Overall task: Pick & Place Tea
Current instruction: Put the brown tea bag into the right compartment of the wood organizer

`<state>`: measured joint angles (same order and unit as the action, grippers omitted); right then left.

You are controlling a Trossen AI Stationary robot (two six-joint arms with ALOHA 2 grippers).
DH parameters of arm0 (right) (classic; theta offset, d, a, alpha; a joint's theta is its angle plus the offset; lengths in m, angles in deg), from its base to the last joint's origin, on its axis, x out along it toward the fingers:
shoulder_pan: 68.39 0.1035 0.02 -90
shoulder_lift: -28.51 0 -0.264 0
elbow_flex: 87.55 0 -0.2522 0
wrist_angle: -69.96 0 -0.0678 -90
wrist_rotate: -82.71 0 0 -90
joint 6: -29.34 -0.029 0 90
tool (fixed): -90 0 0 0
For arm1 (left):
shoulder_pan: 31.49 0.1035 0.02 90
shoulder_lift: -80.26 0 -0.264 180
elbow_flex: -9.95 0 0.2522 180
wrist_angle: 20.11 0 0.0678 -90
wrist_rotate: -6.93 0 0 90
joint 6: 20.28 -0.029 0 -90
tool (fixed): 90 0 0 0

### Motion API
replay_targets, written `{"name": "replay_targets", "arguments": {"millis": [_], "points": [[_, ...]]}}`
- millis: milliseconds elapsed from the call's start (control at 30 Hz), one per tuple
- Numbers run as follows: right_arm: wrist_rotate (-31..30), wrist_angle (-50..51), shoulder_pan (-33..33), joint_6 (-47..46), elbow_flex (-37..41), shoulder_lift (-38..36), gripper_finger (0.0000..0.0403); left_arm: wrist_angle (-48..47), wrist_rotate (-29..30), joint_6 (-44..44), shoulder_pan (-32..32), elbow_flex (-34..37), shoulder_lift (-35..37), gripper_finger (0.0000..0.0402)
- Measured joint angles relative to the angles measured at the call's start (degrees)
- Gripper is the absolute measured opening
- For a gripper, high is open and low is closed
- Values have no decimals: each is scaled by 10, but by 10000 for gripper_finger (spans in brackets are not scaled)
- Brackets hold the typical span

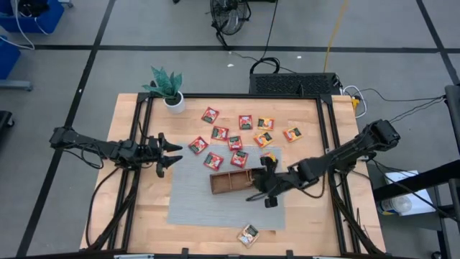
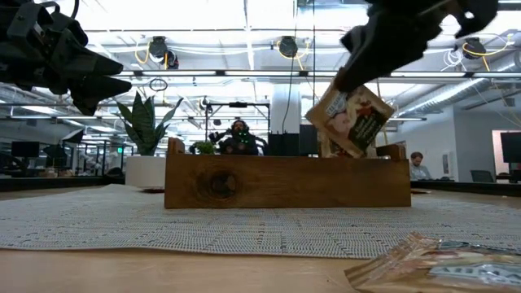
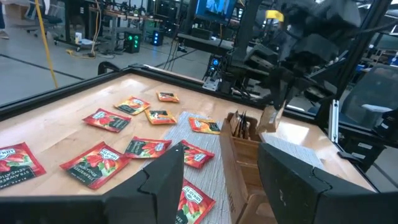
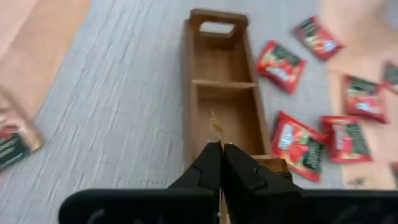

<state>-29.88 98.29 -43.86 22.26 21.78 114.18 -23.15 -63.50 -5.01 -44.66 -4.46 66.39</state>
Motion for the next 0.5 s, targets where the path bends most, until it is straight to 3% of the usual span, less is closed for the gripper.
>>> {"name": "replay_targets", "arguments": {"millis": [267, 500], "points": [[-103, -219, 33, -30, 134, -1, 0, 0, 0, 0, 0, 0, 0, 205], [-121, -442, 38, -15, 228, -1, 0, 0, 0, 0, 0, 0, 0, 205]]}}
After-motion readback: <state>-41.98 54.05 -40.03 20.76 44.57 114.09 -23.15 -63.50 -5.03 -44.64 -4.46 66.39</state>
